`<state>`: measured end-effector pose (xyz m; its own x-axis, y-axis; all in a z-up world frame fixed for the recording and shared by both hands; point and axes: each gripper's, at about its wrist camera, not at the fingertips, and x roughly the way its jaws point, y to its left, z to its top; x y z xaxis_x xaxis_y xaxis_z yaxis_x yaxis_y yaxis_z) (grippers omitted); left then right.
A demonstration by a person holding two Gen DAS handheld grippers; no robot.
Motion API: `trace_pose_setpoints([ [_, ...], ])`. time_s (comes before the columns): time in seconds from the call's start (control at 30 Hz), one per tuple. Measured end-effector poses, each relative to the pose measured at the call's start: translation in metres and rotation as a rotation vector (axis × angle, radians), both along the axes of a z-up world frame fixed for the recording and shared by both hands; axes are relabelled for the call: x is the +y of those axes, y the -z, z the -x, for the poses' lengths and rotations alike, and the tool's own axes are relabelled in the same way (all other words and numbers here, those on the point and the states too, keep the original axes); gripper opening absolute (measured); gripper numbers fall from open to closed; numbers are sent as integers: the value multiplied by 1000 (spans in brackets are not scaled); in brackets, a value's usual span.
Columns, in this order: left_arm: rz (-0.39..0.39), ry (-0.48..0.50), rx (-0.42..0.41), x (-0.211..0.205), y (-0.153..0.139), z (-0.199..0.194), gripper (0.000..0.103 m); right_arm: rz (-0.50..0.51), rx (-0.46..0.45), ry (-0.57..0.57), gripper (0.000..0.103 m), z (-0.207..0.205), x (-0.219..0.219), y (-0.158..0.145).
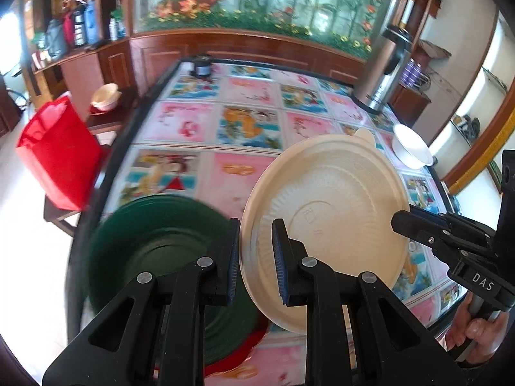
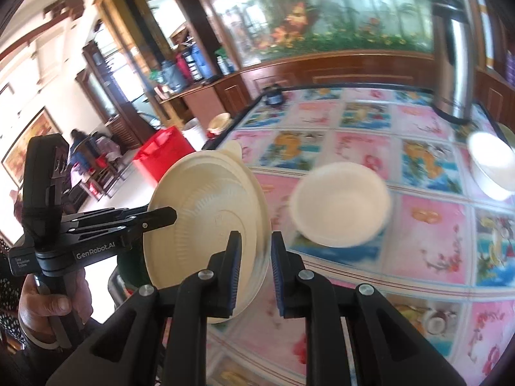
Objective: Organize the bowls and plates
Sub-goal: 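Lift the cream bowl with the left gripper and carry it over the green basin, then lower the cream bowl into the green basin and open the left gripper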
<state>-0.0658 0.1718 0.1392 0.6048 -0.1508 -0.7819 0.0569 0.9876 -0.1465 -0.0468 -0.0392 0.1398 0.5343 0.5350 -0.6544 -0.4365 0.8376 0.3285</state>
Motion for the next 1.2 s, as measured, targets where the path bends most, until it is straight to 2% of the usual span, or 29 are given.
trace_pose_setpoints([
  [0.27,1,-115,14,60,10,26,19,9,31,-115,18,-5,64,11],
  [0.4,9,-170,50,85,30,26,19,56,52,-161,20,-11,99,22],
  [0.57,29,-191,104,102,58,23,19,117,84,-188,20,-20,127,41],
  [0.7,42,-192,119,106,68,18,19,150,103,-198,20,-24,137,52],
  [0.83,18,-201,95,107,67,16,19,154,105,-195,20,-27,140,55],
  [0.97,-3,-211,75,110,62,15,19,200,77,-194,21,-29,151,55],
  [1.2,-25,-210,56,112,57,16,19,180,87,-215,20,-33,154,56],
])
